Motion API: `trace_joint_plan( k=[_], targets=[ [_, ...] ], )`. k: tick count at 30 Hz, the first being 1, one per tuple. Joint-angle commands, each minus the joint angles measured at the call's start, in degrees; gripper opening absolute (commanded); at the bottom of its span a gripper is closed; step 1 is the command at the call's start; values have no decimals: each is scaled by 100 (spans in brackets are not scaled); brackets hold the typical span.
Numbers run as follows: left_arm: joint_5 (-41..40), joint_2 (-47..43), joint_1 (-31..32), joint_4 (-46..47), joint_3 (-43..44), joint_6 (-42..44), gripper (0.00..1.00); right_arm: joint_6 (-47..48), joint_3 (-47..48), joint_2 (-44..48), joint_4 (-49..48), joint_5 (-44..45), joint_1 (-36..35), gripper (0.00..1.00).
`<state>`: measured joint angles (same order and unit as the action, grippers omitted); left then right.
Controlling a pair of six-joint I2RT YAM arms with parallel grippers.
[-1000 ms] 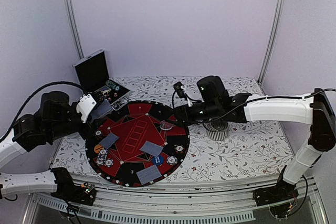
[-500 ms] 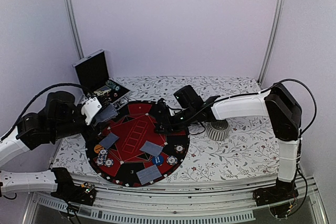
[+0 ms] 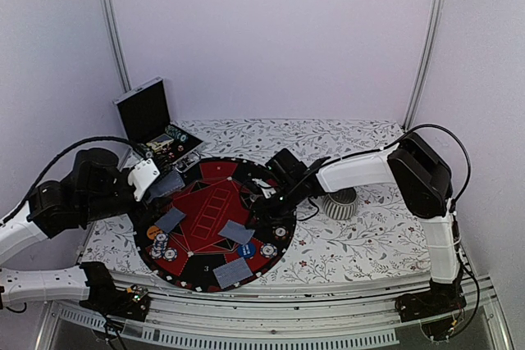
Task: Distribute texas hold em gaming equipment
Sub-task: Pick up the poker card from the poker table mat.
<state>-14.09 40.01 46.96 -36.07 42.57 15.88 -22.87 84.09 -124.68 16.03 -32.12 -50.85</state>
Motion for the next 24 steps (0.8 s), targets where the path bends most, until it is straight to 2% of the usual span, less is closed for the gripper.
trace_joint_plan(
  k=[1,5,10,14,16,17,24],
  targets=[
    [51,-151,-49,39,-29,20,54,173,299,-340,309,-575,-7,40],
    [1,-212,-50,48,-53,109,54,158,457,-526,355,-802,-50,38],
    [0,-242,-47,48,-86,221,54,58,542,-615,403,-624,-56,33],
    [-2,-345,-49,39,-79,330,54,14,534,-715,463,-525,-82,21],
    [-19,-397,-48,24,-38,365,54,-22,538,-751,463,-559,-105,7],
    [-17,-417,-54,11,-11,370,54,-38,552,-757,462,-577,-115,4],
    [-105,-430,-47,-72,155,405,55,-113,1004,-279,471,-541,-129,2]
  ],
)
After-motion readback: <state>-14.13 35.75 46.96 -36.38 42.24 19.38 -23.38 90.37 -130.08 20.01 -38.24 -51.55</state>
